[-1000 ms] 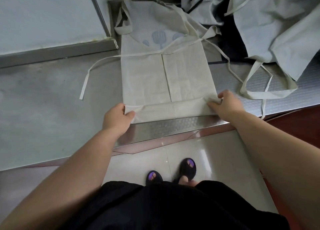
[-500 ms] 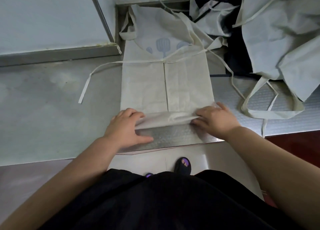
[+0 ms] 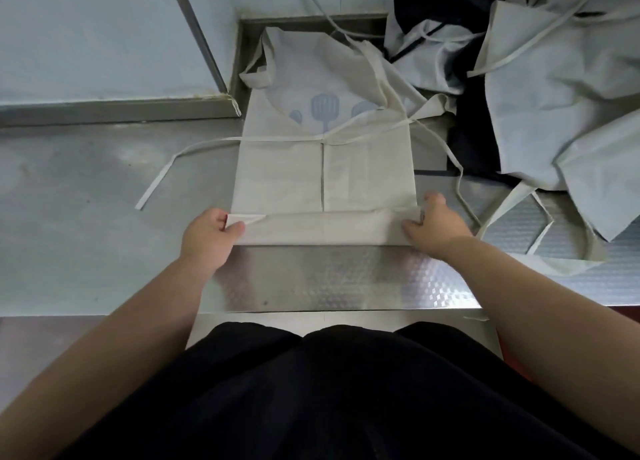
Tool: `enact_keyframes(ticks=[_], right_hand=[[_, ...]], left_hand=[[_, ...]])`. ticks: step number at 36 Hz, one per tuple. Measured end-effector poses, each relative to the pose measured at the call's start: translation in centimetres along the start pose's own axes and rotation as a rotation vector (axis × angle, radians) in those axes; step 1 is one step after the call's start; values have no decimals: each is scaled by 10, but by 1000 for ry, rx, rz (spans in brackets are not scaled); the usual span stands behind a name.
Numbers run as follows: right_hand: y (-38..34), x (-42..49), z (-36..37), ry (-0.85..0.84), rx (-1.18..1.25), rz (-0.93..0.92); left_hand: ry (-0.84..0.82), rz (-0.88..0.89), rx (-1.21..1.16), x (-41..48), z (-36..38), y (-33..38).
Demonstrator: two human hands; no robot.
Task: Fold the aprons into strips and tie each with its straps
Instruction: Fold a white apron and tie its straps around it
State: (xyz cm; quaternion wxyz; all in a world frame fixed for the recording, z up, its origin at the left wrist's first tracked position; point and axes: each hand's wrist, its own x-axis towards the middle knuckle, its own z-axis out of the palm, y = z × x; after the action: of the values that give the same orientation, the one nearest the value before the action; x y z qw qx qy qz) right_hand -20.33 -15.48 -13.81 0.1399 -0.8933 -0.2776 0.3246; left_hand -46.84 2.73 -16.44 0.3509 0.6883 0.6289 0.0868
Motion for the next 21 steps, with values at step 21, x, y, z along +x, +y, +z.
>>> enact_keyframes(ticks=[21], right_hand=[[-31, 6, -8, -88, -214, -225]], left_hand=[[-389, 329, 137, 19, -26, 25]])
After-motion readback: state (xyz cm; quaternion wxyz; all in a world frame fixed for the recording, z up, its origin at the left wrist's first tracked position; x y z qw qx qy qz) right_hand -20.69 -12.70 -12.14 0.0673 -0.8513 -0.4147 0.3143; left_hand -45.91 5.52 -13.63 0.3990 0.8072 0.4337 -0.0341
